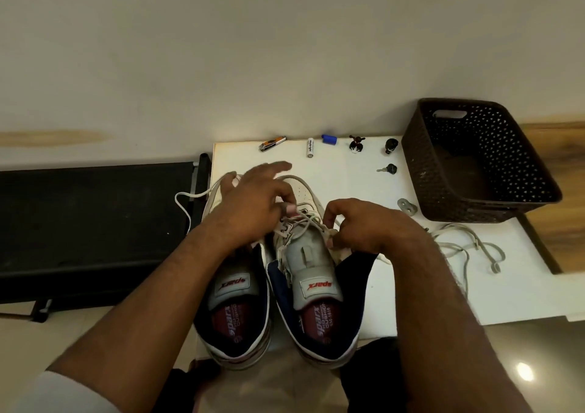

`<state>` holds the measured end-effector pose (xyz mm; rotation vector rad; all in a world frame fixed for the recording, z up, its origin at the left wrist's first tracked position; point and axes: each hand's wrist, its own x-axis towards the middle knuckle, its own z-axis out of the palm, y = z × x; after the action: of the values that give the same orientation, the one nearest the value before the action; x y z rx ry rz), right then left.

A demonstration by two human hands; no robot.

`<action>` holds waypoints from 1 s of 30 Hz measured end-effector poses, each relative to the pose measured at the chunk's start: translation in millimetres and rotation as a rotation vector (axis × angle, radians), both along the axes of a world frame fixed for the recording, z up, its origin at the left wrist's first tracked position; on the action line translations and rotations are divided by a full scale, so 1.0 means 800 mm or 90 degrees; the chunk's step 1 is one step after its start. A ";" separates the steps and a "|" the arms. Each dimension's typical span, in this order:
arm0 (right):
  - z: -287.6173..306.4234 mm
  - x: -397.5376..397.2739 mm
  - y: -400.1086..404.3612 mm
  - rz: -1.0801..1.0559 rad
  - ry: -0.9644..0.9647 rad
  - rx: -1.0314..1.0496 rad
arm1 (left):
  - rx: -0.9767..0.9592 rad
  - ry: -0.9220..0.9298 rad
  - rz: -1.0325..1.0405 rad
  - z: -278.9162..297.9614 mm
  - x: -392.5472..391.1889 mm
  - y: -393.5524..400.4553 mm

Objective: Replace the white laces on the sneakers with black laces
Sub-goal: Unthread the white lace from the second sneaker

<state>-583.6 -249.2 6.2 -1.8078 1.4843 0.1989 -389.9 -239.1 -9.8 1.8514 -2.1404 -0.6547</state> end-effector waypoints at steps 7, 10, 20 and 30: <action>0.002 -0.006 -0.002 -0.031 -0.043 -0.013 | -0.197 0.036 0.314 -0.001 0.010 0.006; 0.001 -0.002 -0.001 -0.009 -0.039 -0.022 | -0.032 0.077 0.132 0.009 -0.001 0.002; 0.006 0.003 0.001 0.005 -0.060 -0.032 | 0.073 -0.168 -0.014 0.004 -0.030 0.009; 0.005 -0.008 -0.003 -0.061 -0.095 0.009 | -0.267 0.138 0.427 0.028 0.039 0.000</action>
<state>-589.7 -251.8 10.3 -1.6982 1.4554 0.0262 -358.9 -239.0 12.4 1.9634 -1.2667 -0.2136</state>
